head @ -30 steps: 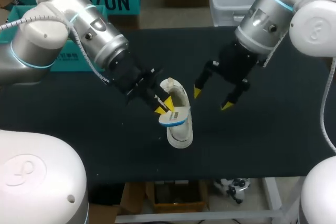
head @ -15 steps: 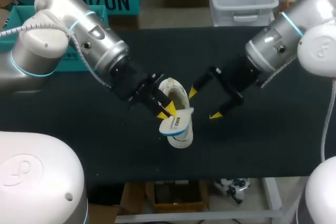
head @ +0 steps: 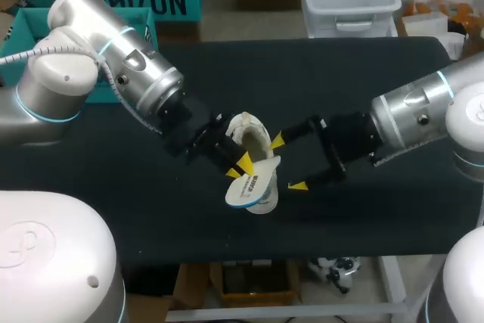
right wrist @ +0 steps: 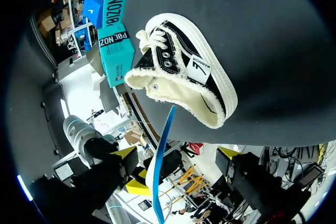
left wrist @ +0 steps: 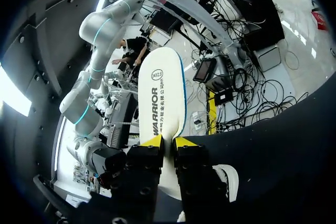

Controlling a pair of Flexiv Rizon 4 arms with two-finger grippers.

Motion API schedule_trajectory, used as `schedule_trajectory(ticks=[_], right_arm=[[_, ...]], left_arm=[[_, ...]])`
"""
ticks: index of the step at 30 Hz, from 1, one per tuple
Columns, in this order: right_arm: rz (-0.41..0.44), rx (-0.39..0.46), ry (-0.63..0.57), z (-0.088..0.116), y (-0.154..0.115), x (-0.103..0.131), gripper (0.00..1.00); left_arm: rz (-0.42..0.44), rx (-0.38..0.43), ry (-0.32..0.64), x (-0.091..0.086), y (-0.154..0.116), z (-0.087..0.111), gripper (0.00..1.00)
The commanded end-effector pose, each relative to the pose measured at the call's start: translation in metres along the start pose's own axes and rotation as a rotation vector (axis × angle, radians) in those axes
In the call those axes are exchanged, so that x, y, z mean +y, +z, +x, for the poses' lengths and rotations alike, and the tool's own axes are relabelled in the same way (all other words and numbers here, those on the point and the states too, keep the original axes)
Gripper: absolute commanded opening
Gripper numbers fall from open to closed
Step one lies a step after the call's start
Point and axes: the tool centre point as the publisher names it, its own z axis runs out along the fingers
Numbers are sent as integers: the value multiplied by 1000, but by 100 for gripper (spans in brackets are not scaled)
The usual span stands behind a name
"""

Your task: Open the shoe tongue, take the insole out of the shoe, put the insole back into the shoe, and pack the shoe into the shoebox

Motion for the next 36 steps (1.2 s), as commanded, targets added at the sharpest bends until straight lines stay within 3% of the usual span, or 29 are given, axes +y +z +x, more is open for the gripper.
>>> schedule_trajectory(ticks=[1, 5, 7, 12, 13, 16, 34, 36], right_arm=[[28, 114, 2, -5, 7, 8, 91], [48, 123, 27, -7, 11, 14, 95], [55, 137, 34, -9, 11, 17, 91], [74, 160, 44, -11, 11, 21, 71], [77, 164, 43, -11, 11, 22, 55], [83, 159, 49, -10, 10, 22, 45], [172, 159, 67, -10, 18, 25, 29], [178, 157, 71, -11, 19, 25, 0]], left_arm=[[17, -9, 18, 5, 2, 5, 0], [30, -12, 53, 6, 4, 6, 0], [46, -13, 63, 8, 5, 6, 0], [58, 6, 81, 9, 10, 8, 0], [56, 11, 81, 10, 12, 10, 0], [50, 20, 80, 11, 14, 14, 0], [6, 36, 52, 22, 27, 25, 0], [-4, 38, 48, 23, 27, 24, 0]])
